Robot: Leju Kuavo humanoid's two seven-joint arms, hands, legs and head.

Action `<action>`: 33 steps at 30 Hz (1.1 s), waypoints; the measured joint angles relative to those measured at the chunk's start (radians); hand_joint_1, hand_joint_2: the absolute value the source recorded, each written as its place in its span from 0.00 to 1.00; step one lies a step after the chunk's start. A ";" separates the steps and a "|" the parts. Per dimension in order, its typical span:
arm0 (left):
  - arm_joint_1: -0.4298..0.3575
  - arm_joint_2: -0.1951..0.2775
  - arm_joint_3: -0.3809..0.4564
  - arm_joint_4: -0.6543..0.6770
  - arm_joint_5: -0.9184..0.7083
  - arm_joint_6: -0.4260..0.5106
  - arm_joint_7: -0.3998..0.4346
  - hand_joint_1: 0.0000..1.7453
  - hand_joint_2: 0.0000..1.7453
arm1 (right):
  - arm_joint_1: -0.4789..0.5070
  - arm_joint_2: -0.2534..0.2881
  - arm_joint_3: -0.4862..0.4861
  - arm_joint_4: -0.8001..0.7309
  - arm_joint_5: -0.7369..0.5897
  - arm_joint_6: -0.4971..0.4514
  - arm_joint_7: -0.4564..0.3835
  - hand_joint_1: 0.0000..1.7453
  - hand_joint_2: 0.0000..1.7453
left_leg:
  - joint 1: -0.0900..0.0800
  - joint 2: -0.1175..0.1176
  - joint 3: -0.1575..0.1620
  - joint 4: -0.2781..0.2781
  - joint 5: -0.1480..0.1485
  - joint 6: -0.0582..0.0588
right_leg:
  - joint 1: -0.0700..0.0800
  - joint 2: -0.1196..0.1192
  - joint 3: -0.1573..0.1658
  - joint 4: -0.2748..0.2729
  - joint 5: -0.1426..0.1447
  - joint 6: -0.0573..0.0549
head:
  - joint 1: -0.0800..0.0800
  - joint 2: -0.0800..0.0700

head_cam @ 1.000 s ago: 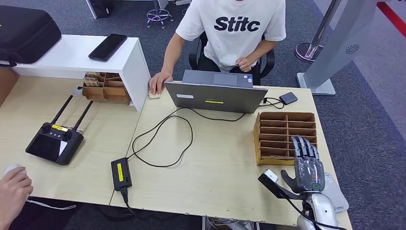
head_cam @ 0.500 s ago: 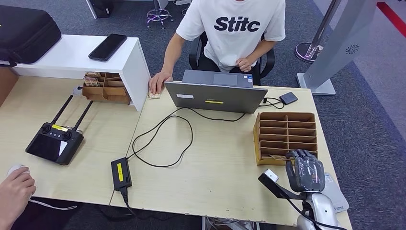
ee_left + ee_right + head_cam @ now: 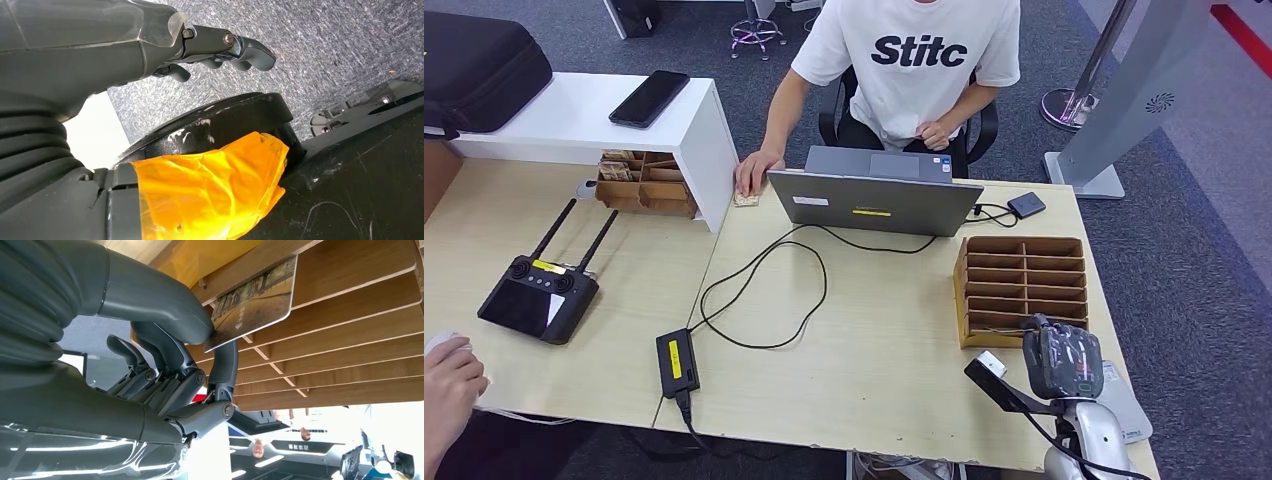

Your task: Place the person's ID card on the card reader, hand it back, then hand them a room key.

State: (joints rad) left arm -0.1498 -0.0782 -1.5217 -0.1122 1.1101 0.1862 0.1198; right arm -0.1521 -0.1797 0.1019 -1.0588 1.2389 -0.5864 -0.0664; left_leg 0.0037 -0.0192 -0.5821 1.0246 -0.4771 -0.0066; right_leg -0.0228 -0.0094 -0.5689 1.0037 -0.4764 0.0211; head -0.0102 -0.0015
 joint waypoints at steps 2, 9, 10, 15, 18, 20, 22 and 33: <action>0.000 0.000 0.000 0.000 0.000 0.000 0.000 0.00 1.00 | -0.001 0.000 0.000 -0.001 0.000 0.000 -0.001 0.92 1.00 | 0.000 0.000 0.000 0.000 0.000 0.000 | 0.000 0.000 0.000 0.000 0.000 0.000 | 0.000 0.000; 0.000 0.000 0.000 0.000 -0.001 0.000 0.000 0.00 1.00 | -0.005 0.000 0.000 -0.035 -0.003 0.000 -0.003 0.92 1.00 | 0.000 0.000 0.000 0.000 0.000 0.000 | 0.000 0.000 0.000 0.000 0.000 0.000 | 0.000 0.000; 0.000 0.000 0.000 0.000 -0.002 0.000 0.000 0.00 1.00 | -0.006 0.000 0.001 -0.046 -0.003 0.000 -0.003 0.91 1.00 | 0.000 0.000 0.000 0.000 0.000 0.000 | 0.000 0.000 0.000 0.000 0.000 0.000 | 0.000 0.000; 0.000 0.000 0.000 0.000 -0.006 0.000 0.000 0.00 1.00 | -0.015 0.003 0.002 -0.099 -0.009 0.000 -0.001 0.95 1.00 | 0.000 0.000 0.000 0.000 0.000 0.000 | 0.000 0.000 0.000 0.000 0.000 0.000 | 0.000 0.000; 0.000 0.000 0.000 0.000 -0.011 0.000 0.000 0.00 1.00 | -0.029 0.006 0.003 -0.130 -0.012 0.000 0.000 0.96 1.00 | 0.000 0.000 0.000 0.000 0.000 0.000 | 0.000 0.000 0.000 0.000 0.000 0.000 | 0.000 0.000; 0.000 0.000 0.000 0.000 -0.013 0.000 0.000 0.00 1.00 | -0.040 0.009 0.005 -0.150 -0.013 0.000 0.000 0.97 1.00 | 0.000 0.000 0.000 0.000 0.000 0.000 | 0.000 0.000 0.000 0.000 0.000 0.000 | 0.000 0.000; 0.000 0.000 0.000 0.000 -0.014 0.000 0.000 0.00 1.00 | -0.051 0.010 0.011 -0.169 -0.015 0.000 -0.001 0.97 1.00 | 0.000 0.000 0.000 0.000 0.000 0.000 | 0.000 0.000 0.000 0.000 0.000 0.000 | 0.000 0.000; -0.001 0.000 0.000 0.000 -0.015 0.000 -0.001 0.00 1.00 | -0.078 0.010 0.031 -0.239 -0.018 0.000 -0.002 0.97 1.00 | 0.000 0.000 0.000 0.000 0.000 0.000 | 0.000 0.000 0.000 0.000 0.000 0.000 | 0.000 0.000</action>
State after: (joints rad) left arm -0.1504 -0.0780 -1.5217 -0.1122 1.0947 0.1858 0.1190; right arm -0.2305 -0.1694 0.1324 -1.2978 1.2207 -0.5863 -0.0687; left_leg 0.0037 -0.0195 -0.5825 1.0246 -0.4770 -0.0066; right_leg -0.0228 -0.0095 -0.5689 1.0038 -0.4764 0.0211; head -0.0102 -0.0015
